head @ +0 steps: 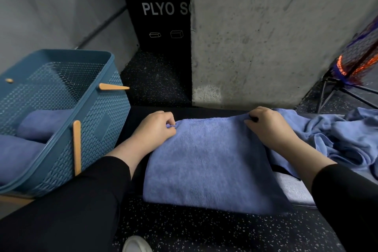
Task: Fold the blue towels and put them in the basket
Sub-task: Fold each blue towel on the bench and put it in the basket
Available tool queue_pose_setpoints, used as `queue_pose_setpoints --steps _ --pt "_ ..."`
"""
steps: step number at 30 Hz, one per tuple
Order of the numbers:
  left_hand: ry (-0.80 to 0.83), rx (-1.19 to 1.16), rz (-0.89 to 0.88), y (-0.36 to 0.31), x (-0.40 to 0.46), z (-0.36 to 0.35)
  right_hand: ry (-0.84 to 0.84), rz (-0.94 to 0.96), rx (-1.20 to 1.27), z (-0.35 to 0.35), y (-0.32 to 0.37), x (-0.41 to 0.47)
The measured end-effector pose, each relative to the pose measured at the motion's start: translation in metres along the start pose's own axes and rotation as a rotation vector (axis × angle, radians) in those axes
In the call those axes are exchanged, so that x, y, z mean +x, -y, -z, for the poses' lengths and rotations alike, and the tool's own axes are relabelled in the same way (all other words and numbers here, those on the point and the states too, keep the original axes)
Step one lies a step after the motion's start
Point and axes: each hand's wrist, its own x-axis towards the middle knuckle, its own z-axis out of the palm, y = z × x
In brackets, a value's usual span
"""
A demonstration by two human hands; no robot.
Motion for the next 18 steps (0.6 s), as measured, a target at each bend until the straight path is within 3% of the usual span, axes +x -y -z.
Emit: queue_pose_setpoints --steps 6,11,18 --pt "-0.059 -0.427 0.143 -0.021 -0.007 0.026 -0.128 -0.069 0.194 0.017 0.013 -0.005" --pt "0.038 -0.387 0.15 -0.025 -0.028 0.046 -0.193 -0.081 0.32 0.048 0.03 -0.024" --pt "-0.276 -0.432 0.038 -0.049 -0.074 0.084 -0.342 -0.102 0.533 0.093 0.047 -0.063"
